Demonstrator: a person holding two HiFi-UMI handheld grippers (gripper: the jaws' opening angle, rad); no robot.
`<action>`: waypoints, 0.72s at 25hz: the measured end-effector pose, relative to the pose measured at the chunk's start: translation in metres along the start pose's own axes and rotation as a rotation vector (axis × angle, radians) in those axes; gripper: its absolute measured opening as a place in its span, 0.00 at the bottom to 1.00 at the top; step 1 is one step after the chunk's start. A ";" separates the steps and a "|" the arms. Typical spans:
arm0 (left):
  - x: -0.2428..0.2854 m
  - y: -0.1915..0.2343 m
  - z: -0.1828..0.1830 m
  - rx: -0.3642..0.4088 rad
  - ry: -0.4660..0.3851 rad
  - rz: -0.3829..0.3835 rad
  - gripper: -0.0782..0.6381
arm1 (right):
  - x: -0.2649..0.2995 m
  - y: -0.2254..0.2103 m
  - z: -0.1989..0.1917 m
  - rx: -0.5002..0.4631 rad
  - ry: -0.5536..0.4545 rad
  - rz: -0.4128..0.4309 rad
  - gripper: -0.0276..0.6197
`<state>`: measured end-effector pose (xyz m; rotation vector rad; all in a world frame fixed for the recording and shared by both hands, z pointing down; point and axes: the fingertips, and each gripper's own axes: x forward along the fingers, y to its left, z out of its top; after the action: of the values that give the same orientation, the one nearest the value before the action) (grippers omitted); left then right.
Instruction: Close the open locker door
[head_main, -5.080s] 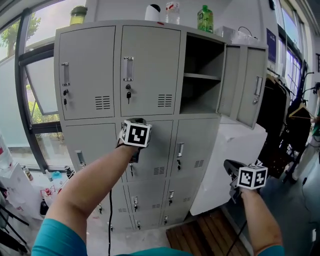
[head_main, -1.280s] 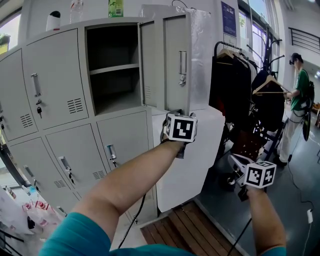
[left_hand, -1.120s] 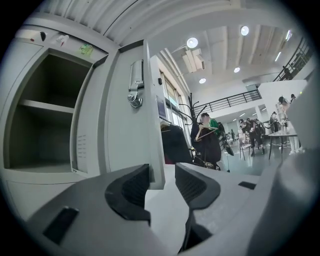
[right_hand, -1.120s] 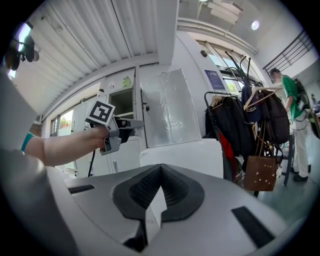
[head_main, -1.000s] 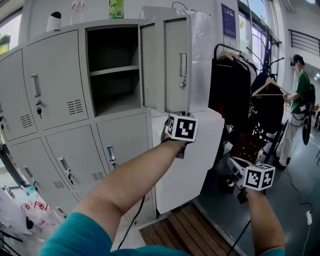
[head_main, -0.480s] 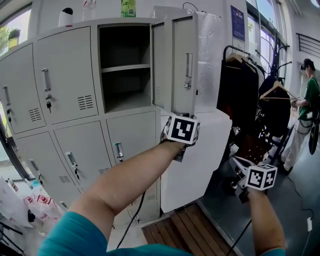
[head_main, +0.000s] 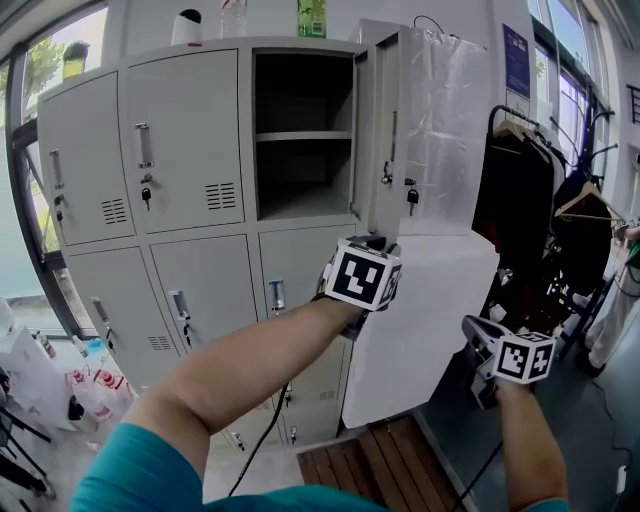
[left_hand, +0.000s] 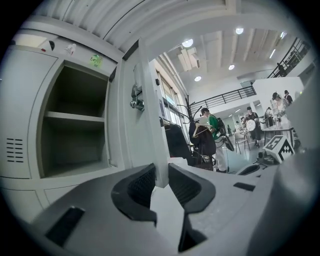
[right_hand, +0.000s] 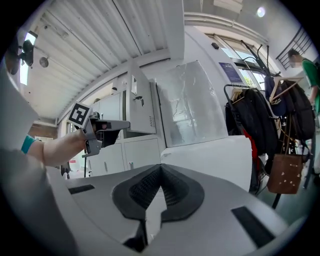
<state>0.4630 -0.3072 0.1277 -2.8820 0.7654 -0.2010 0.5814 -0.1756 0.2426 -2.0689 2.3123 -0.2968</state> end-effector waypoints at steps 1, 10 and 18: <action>-0.006 0.005 -0.002 0.003 0.002 0.007 0.22 | 0.005 0.004 0.000 -0.001 0.000 0.010 0.03; -0.056 0.056 -0.015 0.060 0.010 0.122 0.23 | 0.040 0.039 -0.002 -0.006 0.004 0.089 0.03; -0.078 0.101 -0.024 0.081 0.017 0.211 0.22 | 0.061 0.057 -0.003 -0.010 0.012 0.124 0.03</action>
<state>0.3436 -0.3576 0.1260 -2.7024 1.0318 -0.2248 0.5178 -0.2295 0.2433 -1.9228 2.4403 -0.2959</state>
